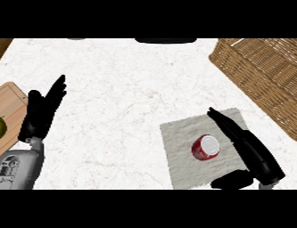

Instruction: Pick the can from the placemat and place it in the basket

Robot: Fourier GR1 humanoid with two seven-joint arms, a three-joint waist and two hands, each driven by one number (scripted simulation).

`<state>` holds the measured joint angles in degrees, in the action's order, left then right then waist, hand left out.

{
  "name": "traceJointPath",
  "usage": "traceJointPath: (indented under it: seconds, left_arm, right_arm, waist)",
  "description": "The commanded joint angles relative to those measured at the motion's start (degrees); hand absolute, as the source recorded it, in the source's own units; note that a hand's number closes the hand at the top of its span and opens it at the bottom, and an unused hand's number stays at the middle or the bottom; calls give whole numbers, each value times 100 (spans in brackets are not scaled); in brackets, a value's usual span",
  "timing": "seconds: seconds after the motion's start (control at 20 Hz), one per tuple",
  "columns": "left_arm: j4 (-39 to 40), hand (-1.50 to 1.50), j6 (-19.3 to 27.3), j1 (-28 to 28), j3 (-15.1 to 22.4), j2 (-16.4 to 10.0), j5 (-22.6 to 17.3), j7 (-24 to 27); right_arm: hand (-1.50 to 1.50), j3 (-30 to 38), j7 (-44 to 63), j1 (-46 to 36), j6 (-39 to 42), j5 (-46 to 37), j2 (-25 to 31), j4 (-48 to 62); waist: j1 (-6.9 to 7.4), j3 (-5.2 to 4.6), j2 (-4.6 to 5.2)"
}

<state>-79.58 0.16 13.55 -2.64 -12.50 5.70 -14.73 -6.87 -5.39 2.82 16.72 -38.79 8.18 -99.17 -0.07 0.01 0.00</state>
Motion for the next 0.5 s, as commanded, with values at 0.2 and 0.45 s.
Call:
traceJointPath:
  seconds: [0.2, 0.45]
  left_arm:
    - [237, 0, 5, -102, -105, 133, 217, 392]
    - [-366, 0, -40, -458, -77, 188, 232, 180]
  right_arm:
    - [-150, -163, -242, 176, -244, -272, -96, 439]
    - [-150, -196, -316, 50, -399, -342, -209, 835]
  waist:
    - [-6, -1, 0]
    - [9, 0, -2]
